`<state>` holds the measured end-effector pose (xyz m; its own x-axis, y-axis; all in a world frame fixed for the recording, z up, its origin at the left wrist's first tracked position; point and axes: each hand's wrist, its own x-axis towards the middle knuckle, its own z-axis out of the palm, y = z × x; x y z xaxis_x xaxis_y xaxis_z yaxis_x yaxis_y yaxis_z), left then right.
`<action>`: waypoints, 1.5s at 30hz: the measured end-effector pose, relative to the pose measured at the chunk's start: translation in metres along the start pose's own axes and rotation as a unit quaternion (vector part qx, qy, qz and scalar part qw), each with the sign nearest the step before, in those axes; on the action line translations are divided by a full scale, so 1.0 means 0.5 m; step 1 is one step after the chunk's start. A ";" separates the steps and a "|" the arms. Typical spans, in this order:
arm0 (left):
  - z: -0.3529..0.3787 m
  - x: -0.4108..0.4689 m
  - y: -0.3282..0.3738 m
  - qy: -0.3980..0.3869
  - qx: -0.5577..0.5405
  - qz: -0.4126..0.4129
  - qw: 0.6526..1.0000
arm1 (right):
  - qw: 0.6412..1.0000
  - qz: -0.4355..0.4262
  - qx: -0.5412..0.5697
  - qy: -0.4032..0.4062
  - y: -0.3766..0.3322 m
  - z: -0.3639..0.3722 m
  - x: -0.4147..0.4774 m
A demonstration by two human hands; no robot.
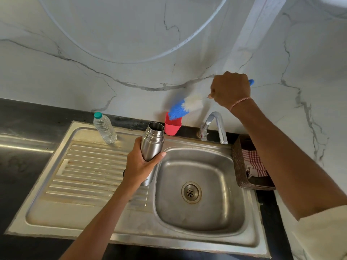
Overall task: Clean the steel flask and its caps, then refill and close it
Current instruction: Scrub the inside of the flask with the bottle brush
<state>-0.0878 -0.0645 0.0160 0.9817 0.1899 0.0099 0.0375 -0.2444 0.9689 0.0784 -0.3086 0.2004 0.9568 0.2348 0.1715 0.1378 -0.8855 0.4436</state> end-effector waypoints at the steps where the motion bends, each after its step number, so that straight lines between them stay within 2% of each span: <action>1: 0.003 0.005 0.000 -0.001 -0.002 -0.003 1.000 | 0.999 0.035 0.026 -0.001 0.013 0.007 -0.014; 3: 0.007 0.018 -0.002 -0.003 -0.009 -0.009 1.000 | 0.987 0.120 0.104 -0.005 0.039 0.024 -0.055; 5: 0.009 0.035 -0.009 -0.008 -0.013 -0.016 1.000 | 0.958 0.185 0.216 -0.015 0.063 0.048 -0.111; 7: 0.008 0.054 -0.021 -0.009 -0.014 -0.027 1.000 | 0.912 0.225 0.341 -0.031 0.075 0.074 -0.175; 9: 0.005 0.074 -0.032 -0.012 -0.007 -0.037 0.999 | 0.851 0.268 0.450 -0.028 0.072 0.089 -0.240; 12: 0.002 0.102 -0.039 -0.030 0.011 -0.037 0.999 | 0.787 0.304 0.537 -0.012 0.061 0.096 -0.322; 15: 0.006 0.120 -0.029 -0.058 0.033 -0.029 0.997 | 0.763 0.295 0.575 0.010 0.066 0.076 -0.371; 17: 0.012 0.129 -0.023 -0.081 0.048 -0.018 0.995 | 0.774 0.275 0.570 0.015 0.078 0.062 -0.387; 23: 0.020 0.131 -0.021 -0.136 0.082 0.023 0.987 | 0.877 0.209 0.432 0.020 0.130 0.026 -0.409; 28: 0.015 0.132 -0.009 -0.185 0.131 0.065 0.972 | 0.926 0.142 0.348 0.023 0.183 -0.019 -0.400; 34: 0.019 0.139 -0.002 -0.256 0.173 0.091 0.947 | 0.963 0.030 0.264 0.045 0.229 -0.062 -0.374; 39: 0.034 0.128 0.000 -0.270 0.180 0.095 0.941 | 0.973 -0.057 0.208 0.079 0.224 -0.086 -0.341; 43: 0.051 0.116 0.008 -0.291 0.201 0.115 0.929 | 0.978 -0.072 0.188 0.049 0.175 -0.068 -0.317; 45: 0.064 0.115 0.014 -0.284 0.191 0.112 0.933 | 0.979 -0.068 0.191 0.024 0.143 -0.046 -0.310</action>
<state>-0.0251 -0.0854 0.0152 0.9092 -0.4148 -0.0364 -0.2231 -0.5591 0.7985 -0.0659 -0.3989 0.2257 0.9110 0.3716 0.1791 0.3578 -0.9279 0.1050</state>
